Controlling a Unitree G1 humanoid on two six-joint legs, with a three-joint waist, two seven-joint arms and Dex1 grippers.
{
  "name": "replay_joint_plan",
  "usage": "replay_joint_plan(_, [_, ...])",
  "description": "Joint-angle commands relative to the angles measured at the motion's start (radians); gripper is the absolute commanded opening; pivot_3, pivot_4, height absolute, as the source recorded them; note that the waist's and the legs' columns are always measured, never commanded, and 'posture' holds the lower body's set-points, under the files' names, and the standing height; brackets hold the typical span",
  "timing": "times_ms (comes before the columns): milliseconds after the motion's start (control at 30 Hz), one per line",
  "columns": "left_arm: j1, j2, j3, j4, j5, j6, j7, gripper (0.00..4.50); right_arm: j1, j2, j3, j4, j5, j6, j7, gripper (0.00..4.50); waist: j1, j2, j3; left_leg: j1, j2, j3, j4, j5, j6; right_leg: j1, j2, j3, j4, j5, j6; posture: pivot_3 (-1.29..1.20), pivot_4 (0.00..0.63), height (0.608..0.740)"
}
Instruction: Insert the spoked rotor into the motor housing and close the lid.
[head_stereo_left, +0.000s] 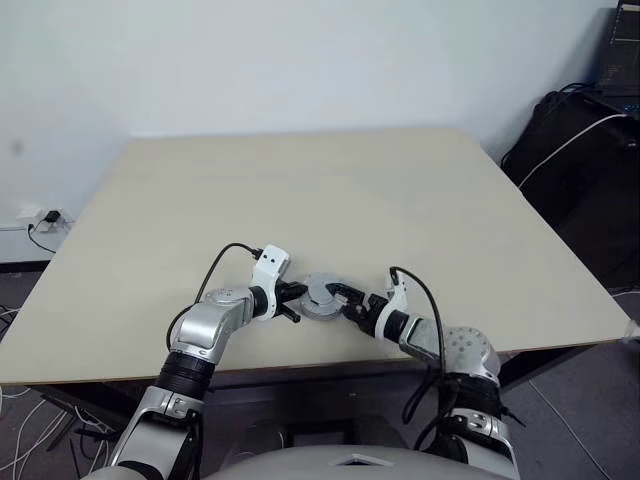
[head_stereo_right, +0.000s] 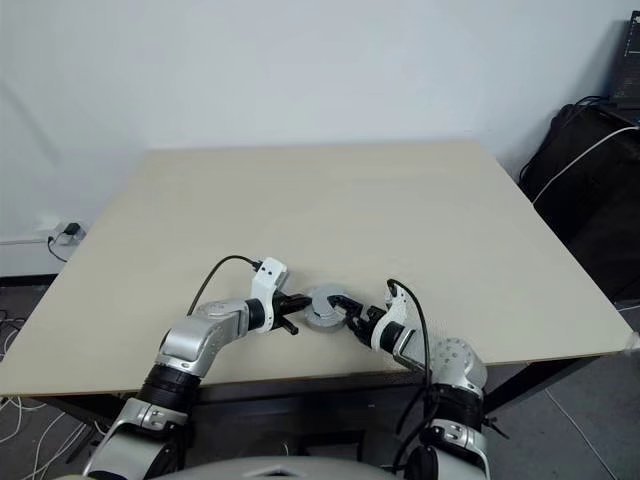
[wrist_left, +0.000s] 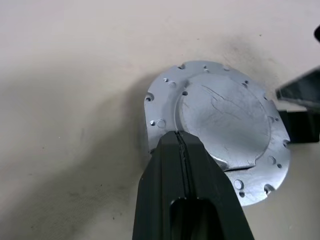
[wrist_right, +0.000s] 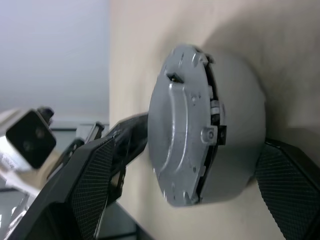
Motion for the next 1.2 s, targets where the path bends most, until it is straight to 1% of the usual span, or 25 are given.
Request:
replay_joint_plan(33, [0.005, -0.016, -0.038, 0.002, -0.003, 0.009, -0.018, 0.00, -0.007, 0.038, 0.073, -0.039, 0.055, 0.041, 0.045, 4.45, -0.004, 0.000, 0.000, 0.000, 0.000, 0.000, 0.000, 0.000, 0.000, 0.000, 0.000, 0.000, 0.000, 0.000, 0.000, 0.00, 0.000, 0.740])
replay_joint_plan(267, [0.006, -0.021, -0.038, -0.003, 0.002, 0.010, -0.020, 0.00, -0.006, 0.057, 0.047, -0.051, 0.044, -0.026, 0.007, 4.45, -0.009, 0.000, 0.000, 0.000, 0.000, 0.000, 0.000, 0.000, -0.001, 0.000, 0.000, 0.000, 0.000, -0.001, 0.002, 0.00, 0.000, 0.740])
replay_joint_plan(367, [0.009, -0.023, -0.038, -0.006, 0.003, 0.012, -0.020, 0.00, 0.001, 0.056, 0.037, -0.063, 0.052, -0.036, -0.004, 3.90, -0.009, 0.000, 0.000, 0.000, 0.000, 0.000, 0.000, -0.001, -0.003, -0.001, 0.000, 0.000, 0.000, -0.002, 0.003, 0.00, 0.000, 0.740])
replay_joint_plan(433, [0.011, -0.024, -0.038, -0.008, 0.004, 0.013, -0.019, 0.00, 0.004, 0.050, 0.036, -0.067, 0.061, -0.031, -0.008, 3.27, -0.009, 0.000, 0.000, 0.000, 0.000, 0.000, 0.000, -0.002, -0.004, -0.001, 0.000, 0.000, 0.000, -0.002, 0.004, 0.00, 0.000, 0.740])
replay_joint_plan(533, [0.013, -0.025, -0.038, -0.010, 0.004, 0.015, -0.020, 0.00, 0.010, 0.045, 0.034, -0.074, 0.068, -0.025, -0.014, 2.31, -0.009, 0.001, 0.000, -0.002, -0.001, 0.000, 0.000, -0.001, -0.002, -0.003, 0.000, 0.000, 0.000, 0.000, 0.001, 0.00, 0.000, 0.740])
replay_joint_plan(667, [0.015, -0.028, -0.034, -0.012, 0.007, 0.018, -0.020, 0.00, 0.026, 0.030, 0.035, -0.085, 0.077, -0.008, -0.022, 1.27, -0.005, 0.001, 0.000, -0.003, -0.001, 0.000, 0.000, 0.000, 0.000, -0.004, -0.001, 0.000, 0.000, 0.001, 0.000, 0.00, 0.000, 0.740])
replay_joint_plan(1067, [0.019, -0.027, -0.027, -0.011, 0.007, 0.014, -0.023, 0.00, 0.044, 0.016, 0.049, -0.073, 0.063, -0.012, -0.034, 1.24, -0.003, 0.001, 0.000, -0.003, -0.001, 0.000, -0.001, 0.000, 0.000, -0.004, -0.001, 0.001, 0.000, 0.001, 0.000, 0.00, 0.000, 0.740])
replay_joint_plan(1200, [0.041, -0.046, 0.015, -0.053, -0.008, -0.034, 0.008, 0.00, 0.054, 0.021, 0.046, -0.076, 0.066, -0.017, -0.037, 1.24, -0.004, 0.001, 0.000, -0.003, -0.001, 0.000, -0.001, 0.000, 0.000, -0.004, -0.001, 0.001, 0.000, 0.000, 0.000, 0.00, 0.000, 0.740])
